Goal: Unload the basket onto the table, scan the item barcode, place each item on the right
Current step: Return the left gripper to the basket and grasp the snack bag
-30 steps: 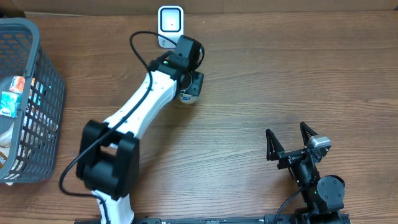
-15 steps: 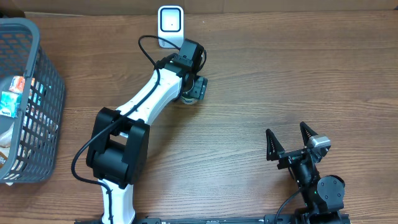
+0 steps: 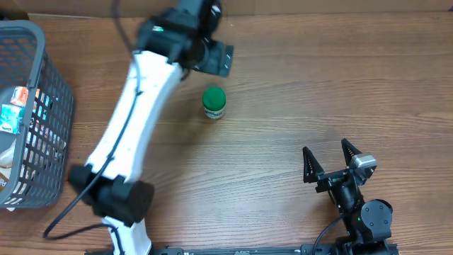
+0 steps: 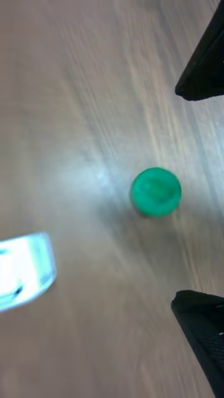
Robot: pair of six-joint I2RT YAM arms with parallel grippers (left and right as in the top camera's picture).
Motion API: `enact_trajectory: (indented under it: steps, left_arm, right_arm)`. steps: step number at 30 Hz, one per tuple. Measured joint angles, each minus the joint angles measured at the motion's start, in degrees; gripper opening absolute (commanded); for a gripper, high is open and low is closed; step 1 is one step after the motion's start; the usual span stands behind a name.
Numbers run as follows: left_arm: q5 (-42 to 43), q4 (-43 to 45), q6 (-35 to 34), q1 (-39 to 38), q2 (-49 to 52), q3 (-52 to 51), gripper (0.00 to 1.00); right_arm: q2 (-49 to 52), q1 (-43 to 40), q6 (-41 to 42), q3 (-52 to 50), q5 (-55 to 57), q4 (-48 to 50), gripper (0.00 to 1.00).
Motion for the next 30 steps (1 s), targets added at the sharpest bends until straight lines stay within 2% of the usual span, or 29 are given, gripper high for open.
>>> enact_trajectory:
  steps: [4, 7, 17, 23, 30]
  left_arm:
    - [0.24, -6.75, 1.25, 7.72, -4.55, 7.48, 0.99]
    - [0.20, -8.96, 0.72, 16.76, -7.17, 9.46, 1.00]
    - [-0.09, -14.58, -10.16, 53.07, -9.14, 9.55, 1.00]
    - [-0.09, -13.92, -12.15, 63.14, -9.38, 4.52, 1.00]
    - [-1.09, -5.16, -8.70, 69.90, -9.75, -13.11, 1.00]
  right_arm:
    - [0.00, 0.00, 0.00, 0.00, -0.02, 0.00, 1.00]
    - [0.00, 0.00, 0.00, 0.00, 0.00, 0.00, 1.00]
    - [0.00, 0.00, 0.00, 0.00, 0.00, -0.02, 1.00]
    - [0.00, 0.00, 0.00, 0.00, 0.00, 0.00, 1.00]
    - [0.00, 0.00, 0.00, 0.00, -0.02, 0.00, 1.00]
